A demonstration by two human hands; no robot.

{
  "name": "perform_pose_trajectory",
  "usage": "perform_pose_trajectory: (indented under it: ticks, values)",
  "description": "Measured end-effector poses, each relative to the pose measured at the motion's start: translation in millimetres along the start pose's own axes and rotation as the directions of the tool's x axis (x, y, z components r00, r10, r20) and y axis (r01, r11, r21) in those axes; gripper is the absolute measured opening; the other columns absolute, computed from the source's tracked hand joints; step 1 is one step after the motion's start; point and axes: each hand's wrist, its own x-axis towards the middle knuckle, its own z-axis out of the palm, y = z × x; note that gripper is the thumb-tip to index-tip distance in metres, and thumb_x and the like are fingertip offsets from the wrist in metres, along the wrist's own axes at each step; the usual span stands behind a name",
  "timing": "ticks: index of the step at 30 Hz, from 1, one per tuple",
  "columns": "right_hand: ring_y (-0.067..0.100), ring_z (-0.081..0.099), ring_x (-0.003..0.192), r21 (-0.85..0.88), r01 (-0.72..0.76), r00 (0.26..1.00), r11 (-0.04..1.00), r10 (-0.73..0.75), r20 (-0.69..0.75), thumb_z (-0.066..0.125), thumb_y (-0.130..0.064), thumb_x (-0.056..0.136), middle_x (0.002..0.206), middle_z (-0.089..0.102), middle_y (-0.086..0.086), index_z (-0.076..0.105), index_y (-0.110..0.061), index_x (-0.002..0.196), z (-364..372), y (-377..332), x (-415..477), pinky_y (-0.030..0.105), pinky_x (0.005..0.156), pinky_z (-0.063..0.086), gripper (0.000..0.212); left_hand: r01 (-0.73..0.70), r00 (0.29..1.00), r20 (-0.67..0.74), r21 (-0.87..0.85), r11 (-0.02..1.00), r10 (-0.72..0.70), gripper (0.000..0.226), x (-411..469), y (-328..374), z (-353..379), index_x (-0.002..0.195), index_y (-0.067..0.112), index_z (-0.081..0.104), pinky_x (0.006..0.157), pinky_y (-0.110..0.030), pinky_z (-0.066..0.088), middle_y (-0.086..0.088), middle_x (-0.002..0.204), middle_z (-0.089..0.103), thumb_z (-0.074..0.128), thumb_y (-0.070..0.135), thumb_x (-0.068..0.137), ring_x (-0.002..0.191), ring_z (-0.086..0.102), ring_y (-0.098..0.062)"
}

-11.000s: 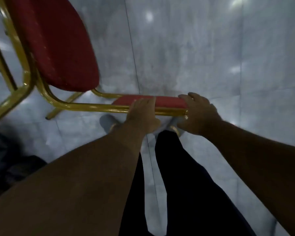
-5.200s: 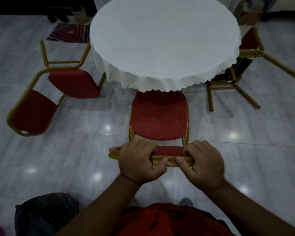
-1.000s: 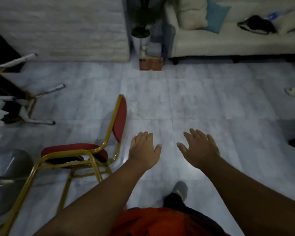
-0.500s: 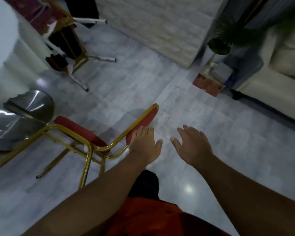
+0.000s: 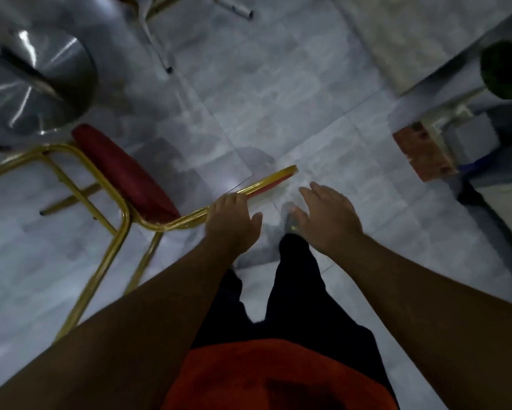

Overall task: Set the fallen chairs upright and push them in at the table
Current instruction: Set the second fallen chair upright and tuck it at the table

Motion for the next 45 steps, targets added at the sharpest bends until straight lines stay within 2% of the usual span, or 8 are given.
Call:
perform_pose_trajectory:
  ticks: [7, 14, 19, 22, 26, 33, 40, 45]
  values:
    - [0.032, 0.026, 0.148, -0.081, 0.220, 0.965, 0.972, -0.205, 0.164, 0.050, -0.048, 0.098, 0.162, 0.030, 0.009, 0.039, -0.022, 0.149, 37.8, 46.6, 135.7, 0.054, 0.118, 0.026, 0.058, 0.241, 0.970, 0.025, -0.058, 0.969, -0.240, 0.062, 94.5, 11.3, 59.8, 0.143, 0.007, 0.044, 0.116, -0.046, 0.030, -0.015, 0.147, 0.049, 0.056, 0.046, 0.096, 0.139, 0.040, -0.034]
    - [0.035, 0.024, 0.149, -0.135, 0.338, 0.928, 0.931, -0.305, 0.216, 0.060, -0.045, 0.094, 0.163, 0.027, 0.011, 0.031, -0.024, 0.152, 96.6, 77.1, 260.5, 0.059, 0.119, 0.023, 0.069, 0.276, 0.961, -0.007, -0.043, 0.960, -0.277, 0.070, 197.1, -10.5, 125.1, 0.148, 0.011, 0.037, 0.119, -0.049, 0.028, -0.011, 0.150, 0.045, 0.065, 0.044, 0.092, 0.142, 0.037, -0.033]
    - [0.035, 0.025, 0.149, -0.134, 0.501, 0.848, 0.855, -0.454, 0.275, 0.065, -0.040, 0.091, 0.163, 0.026, 0.014, 0.026, -0.020, 0.156, 138.9, 92.2, 313.5, 0.056, 0.123, 0.013, 0.078, 0.259, 0.965, 0.057, -0.019, 0.966, -0.258, 0.066, 222.1, -38.2, 170.2, 0.147, 0.016, 0.041, 0.119, -0.050, 0.026, -0.008, 0.147, 0.051, 0.060, 0.052, 0.095, 0.138, 0.043, -0.031]
    - [0.036, 0.041, 0.139, -0.067, 0.579, 0.786, 0.813, -0.533, 0.314, 0.064, -0.036, 0.091, 0.150, 0.045, 0.012, 0.040, -0.017, 0.148, 159.6, 98.3, 330.6, 0.055, 0.119, 0.023, 0.065, 0.227, 0.973, -0.034, -0.007, 0.974, -0.227, 0.048, 224.3, -46.5, 188.6, 0.131, 0.019, 0.052, 0.110, -0.048, 0.037, -0.005, 0.131, 0.062, 0.056, 0.052, 0.097, 0.123, 0.054, -0.029]
    - [0.035, 0.061, 0.102, 0.054, 0.628, 0.737, 0.777, -0.615, 0.282, 0.068, -0.023, 0.089, 0.111, 0.068, 0.013, 0.064, -0.010, 0.121, 166.6, 101.6, 340.1, 0.045, 0.091, 0.045, 0.035, 0.249, 0.966, -0.076, 0.005, 0.969, -0.248, 0.043, 229.7, -41.7, 193.1, 0.120, 0.020, 0.057, 0.098, -0.048, 0.046, -0.003, 0.118, 0.066, 0.051, 0.056, 0.097, 0.111, 0.060, -0.028]
    - [0.036, 0.062, 0.088, -0.034, 0.696, 0.713, 0.717, -0.686, 0.144, 0.075, -0.018, 0.083, 0.099, 0.071, 0.013, 0.069, -0.010, 0.109, 150.6, 90.1, 318.2, 0.042, 0.074, 0.049, 0.028, 0.113, 0.976, -0.181, -0.045, 0.993, -0.120, 0.030, 220.4, -33.7, 181.5, 0.111, 0.025, 0.065, 0.081, -0.040, 0.053, 0.002, 0.100, 0.071, 0.057, 0.050, 0.096, 0.088, 0.066, -0.024]
    - [0.032, 0.064, 0.080, -0.057, 0.721, 0.691, 0.691, -0.723, -0.013, 0.084, -0.017, 0.073, 0.092, 0.073, 0.004, 0.072, -0.016, 0.104, 118.2, 63.0, 270.0, 0.040, 0.071, 0.053, 0.034, 0.102, 0.960, -0.250, -0.104, 0.989, -0.125, 0.028, 172.0, -36.0, 141.1, 0.114, 0.023, 0.068, 0.083, -0.045, 0.053, 0.001, 0.103, 0.074, 0.064, 0.042, 0.093, 0.089, 0.068, -0.028]
    - [0.021, 0.060, 0.097, 0.007, 0.763, 0.641, 0.647, -0.755, -0.138, 0.061, -0.041, 0.089, 0.112, 0.071, -0.004, 0.069, -0.023, 0.119, 69.5, 33.3, 214.0, 0.033, 0.086, 0.041, 0.036, 0.078, 0.912, -0.384, -0.191, 0.978, -0.148, 0.023, 104.9, -45.1, 87.0, 0.108, 0.021, 0.071, 0.081, -0.044, 0.052, 0.002, 0.096, 0.075, 0.074, 0.031, 0.088, 0.087, 0.068, -0.026]
